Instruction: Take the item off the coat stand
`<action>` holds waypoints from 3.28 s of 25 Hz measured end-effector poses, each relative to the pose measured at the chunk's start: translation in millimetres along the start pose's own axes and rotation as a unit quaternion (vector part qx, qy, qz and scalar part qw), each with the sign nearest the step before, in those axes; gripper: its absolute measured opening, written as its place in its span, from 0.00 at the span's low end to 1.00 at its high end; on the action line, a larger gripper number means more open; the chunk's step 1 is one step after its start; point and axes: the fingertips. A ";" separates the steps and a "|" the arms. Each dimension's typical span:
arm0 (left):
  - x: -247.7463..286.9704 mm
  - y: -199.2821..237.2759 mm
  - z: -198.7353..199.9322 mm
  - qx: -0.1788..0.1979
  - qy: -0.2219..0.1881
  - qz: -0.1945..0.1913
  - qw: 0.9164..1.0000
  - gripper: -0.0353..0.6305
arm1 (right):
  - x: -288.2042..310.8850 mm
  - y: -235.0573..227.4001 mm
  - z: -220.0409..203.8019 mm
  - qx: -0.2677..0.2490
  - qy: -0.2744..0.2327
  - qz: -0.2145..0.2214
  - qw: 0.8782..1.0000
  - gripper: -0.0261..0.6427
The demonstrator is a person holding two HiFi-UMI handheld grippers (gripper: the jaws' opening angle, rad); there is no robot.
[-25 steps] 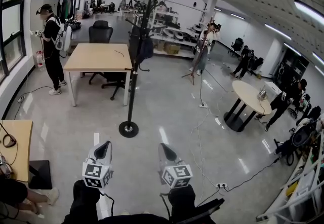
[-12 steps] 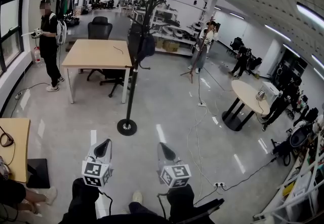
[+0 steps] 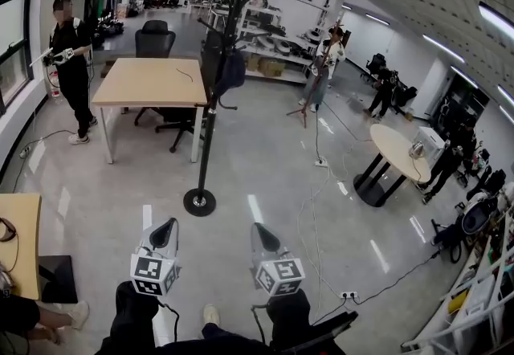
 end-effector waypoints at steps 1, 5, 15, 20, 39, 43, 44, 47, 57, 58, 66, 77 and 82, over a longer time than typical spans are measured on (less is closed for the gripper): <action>8.5 1.1 2.4 0.000 -0.004 0.000 1.000 0.06 | 6.9 -5.3 1.1 0.001 -0.001 0.000 1.000 0.04; 37.3 7.4 10.1 0.004 -0.003 -0.002 1.000 0.06 | 33.8 -21.0 7.0 0.003 -0.004 0.003 1.000 0.04; 99.2 24.6 10.8 0.013 0.004 0.010 1.000 0.06 | 85.8 -58.7 9.2 0.013 -0.013 0.010 1.000 0.04; 127.6 23.1 11.5 0.014 0.002 0.014 1.000 0.06 | 101.4 -84.7 9.0 0.016 -0.018 0.011 1.000 0.04; 176.5 25.8 6.4 0.022 0.013 0.024 0.999 0.06 | 141.9 -121.4 -0.4 0.033 -0.018 0.024 0.999 0.04; 191.1 32.6 1.8 0.023 0.017 0.020 0.999 0.06 | 157.0 -127.4 -4.9 0.036 -0.017 0.019 0.999 0.04; 195.2 34.7 1.1 0.022 0.017 0.019 0.999 0.06 | 161.0 -128.7 -5.2 0.036 -0.017 0.019 0.999 0.04; 207.9 42.4 2.8 0.021 0.016 0.016 1.000 0.06 | 174.2 -131.1 -1.5 0.034 -0.023 0.021 0.999 0.04; 268.1 76.3 8.7 0.017 0.016 0.000 1.000 0.06 | 233.4 -147.1 3.5 0.032 -0.022 0.008 0.999 0.04; 274.2 79.0 10.2 0.017 0.017 -0.002 1.000 0.06 | 238.9 -149.4 4.8 0.033 -0.021 0.006 0.999 0.04; 321.3 108.2 15.0 0.015 0.021 -0.018 0.999 0.06 | 289.9 -160.4 11.8 0.034 -0.021 -0.005 0.999 0.04; 386.5 153.3 29.2 0.017 0.022 -0.038 0.999 0.06 | 360.2 -174.4 26.5 0.034 -0.023 -0.024 0.999 0.04; 414.9 171.2 32.7 0.015 0.019 -0.048 0.999 0.06 | 386.9 -181.8 30.7 0.032 -0.026 -0.036 0.999 0.04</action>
Point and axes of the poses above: the fingertips, and each gripper's own axes: x forward along the fingers, y to its left, z out of its top, and after that the axes turned 1 degree about y, right-handed
